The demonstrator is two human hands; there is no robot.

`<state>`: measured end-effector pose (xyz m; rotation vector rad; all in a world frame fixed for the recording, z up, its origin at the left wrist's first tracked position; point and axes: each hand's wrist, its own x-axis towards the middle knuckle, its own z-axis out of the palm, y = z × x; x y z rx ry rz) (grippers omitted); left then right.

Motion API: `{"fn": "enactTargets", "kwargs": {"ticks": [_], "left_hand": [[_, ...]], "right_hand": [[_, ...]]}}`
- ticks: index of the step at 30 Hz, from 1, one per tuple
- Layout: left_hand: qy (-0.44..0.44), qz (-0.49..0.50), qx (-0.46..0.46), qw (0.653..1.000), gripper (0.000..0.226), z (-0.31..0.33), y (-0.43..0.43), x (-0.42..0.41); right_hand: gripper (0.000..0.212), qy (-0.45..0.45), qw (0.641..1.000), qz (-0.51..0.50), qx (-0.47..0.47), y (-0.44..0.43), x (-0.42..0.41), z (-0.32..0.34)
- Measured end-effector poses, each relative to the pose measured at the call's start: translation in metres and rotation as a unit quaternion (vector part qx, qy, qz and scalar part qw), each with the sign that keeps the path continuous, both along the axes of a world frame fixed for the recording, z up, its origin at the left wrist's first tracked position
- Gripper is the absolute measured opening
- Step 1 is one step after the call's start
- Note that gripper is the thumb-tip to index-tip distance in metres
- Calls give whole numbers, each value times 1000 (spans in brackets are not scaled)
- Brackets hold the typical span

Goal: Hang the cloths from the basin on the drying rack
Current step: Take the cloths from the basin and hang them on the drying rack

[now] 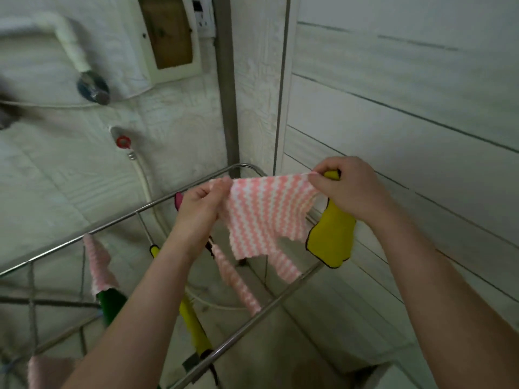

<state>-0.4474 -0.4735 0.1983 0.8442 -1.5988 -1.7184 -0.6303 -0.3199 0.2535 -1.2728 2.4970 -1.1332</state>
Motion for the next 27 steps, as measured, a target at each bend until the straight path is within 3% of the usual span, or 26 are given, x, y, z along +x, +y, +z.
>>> {"fn": "enactTargets", "kwargs": {"ticks": [2,6,9,12,17,21,24,27], "left_hand": [[-2,61,-24,998,36,-2,-9,-10],[-15,55,-104,993,52,-4,-29,-18],[-56,44,-126,989,38,-19,-55,-22],[-76,28,-89,993,26,-33,-72,-24],[-16,28,-8,999,27,-37,-87,-24],[-35,116,95,988,41,-63,-106,-38],[-134,139,152,969,45,-100,-124,-52],[-200,154,141,957,47,-126,-141,-60]], "right_hand": [[13,30,1000,3,7,-28,-17,-8],[20,134,990,-39,36,-63,-41,-30],[21,115,992,-29,44,-98,-53,-50],[17,20,999,-21,22,-116,-60,-63],[14,-102,995,1,1,-141,-69,-54],[8,-68,997,-5,27,-173,-77,-67],[15,-23,989,10,148,-208,-79,-112],[23,7,973,20,230,-231,-78,-147]]}}
